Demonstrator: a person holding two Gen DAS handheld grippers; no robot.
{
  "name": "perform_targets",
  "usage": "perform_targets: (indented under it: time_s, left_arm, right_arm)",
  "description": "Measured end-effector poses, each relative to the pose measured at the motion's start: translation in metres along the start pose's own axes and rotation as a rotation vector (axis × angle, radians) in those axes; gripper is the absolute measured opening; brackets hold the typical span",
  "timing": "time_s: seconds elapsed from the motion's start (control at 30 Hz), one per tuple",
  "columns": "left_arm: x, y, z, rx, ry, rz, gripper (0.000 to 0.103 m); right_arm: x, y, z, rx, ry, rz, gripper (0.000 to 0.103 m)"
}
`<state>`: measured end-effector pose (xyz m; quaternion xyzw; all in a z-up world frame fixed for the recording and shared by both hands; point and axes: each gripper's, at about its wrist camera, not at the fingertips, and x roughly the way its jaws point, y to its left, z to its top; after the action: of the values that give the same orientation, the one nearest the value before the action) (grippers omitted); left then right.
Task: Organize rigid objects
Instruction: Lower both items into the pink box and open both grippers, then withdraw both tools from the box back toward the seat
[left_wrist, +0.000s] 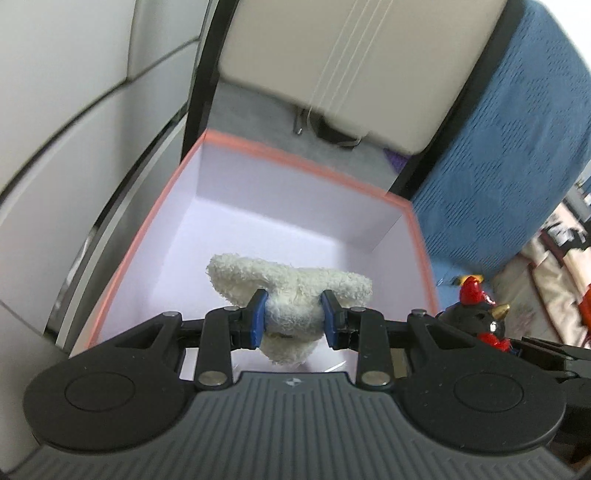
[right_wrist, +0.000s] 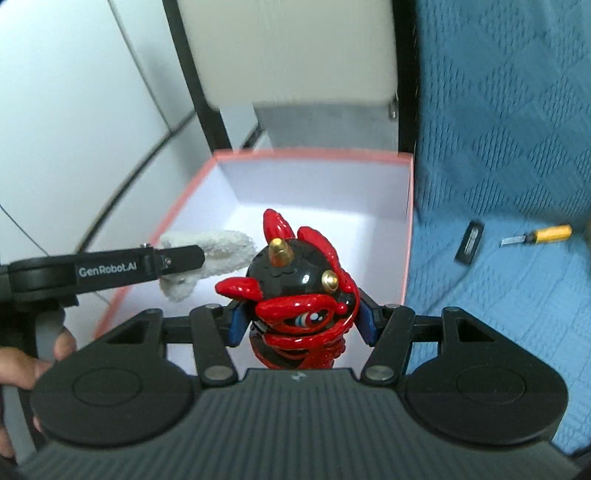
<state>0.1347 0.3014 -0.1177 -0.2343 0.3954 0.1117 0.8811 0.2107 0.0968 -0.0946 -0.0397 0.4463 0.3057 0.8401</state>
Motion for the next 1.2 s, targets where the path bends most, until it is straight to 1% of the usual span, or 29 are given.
perform_targets:
  time_s: [0.17, 0.3, 0.4, 0.47, 0.53, 0.67, 0.77, 0.87, 0.93, 1.0, 1.2]
  left_arm:
    - [0.017, 0.018, -0.012, -0.013, 0.06, 0.025, 0.036]
    - [0.026, 0.027, -0.016, -0.028, 0.087, 0.045, 0.036]
    - [0.028, 0.031, -0.018, -0.046, 0.095, 0.043, 0.037]
    - [0.029, 0.028, -0.016, -0.046, 0.091, 0.042, 0.037]
    - [0.031, 0.024, -0.013, -0.051, 0.081, 0.041, 0.038]
    - [0.015, 0.012, -0.01, -0.047, 0.033, 0.029, 0.04]
    - [0.002, -0.001, -0.007, -0.029, -0.003, 0.019, 0.041]
    - [-0.013, -0.018, -0.002, -0.013, -0.046, 0.002, 0.041]
    - [-0.024, -0.031, 0.0, 0.001, -0.075, -0.013, 0.041]
    - [-0.033, -0.045, 0.001, 0.02, -0.099, -0.022, 0.041]
    - [-0.053, -0.085, -0.002, 0.065, -0.175, -0.062, 0.041]
  right_arm:
    - [0.027, -0.002, -0.011, 0.016, 0.09, 0.014, 0.061]
    - [0.039, -0.005, -0.013, 0.012, 0.128, 0.016, 0.061]
    - [0.042, -0.008, -0.013, 0.028, 0.136, 0.014, 0.061]
    - [0.039, -0.009, -0.013, 0.035, 0.123, 0.03, 0.059]
    - [0.034, -0.009, -0.011, 0.028, 0.112, 0.029, 0.059]
    - [0.018, -0.01, -0.006, 0.018, 0.064, 0.039, 0.059]
    - [0.001, -0.013, -0.001, 0.013, 0.012, 0.033, 0.059]
    - [-0.022, -0.019, 0.004, 0.012, -0.062, 0.026, 0.059]
    - [-0.04, -0.024, 0.006, 0.001, -0.117, 0.004, 0.059]
    - [-0.054, -0.029, 0.007, -0.001, -0.164, -0.012, 0.061]
    - [-0.093, -0.055, -0.001, 0.01, -0.271, -0.033, 0.062]
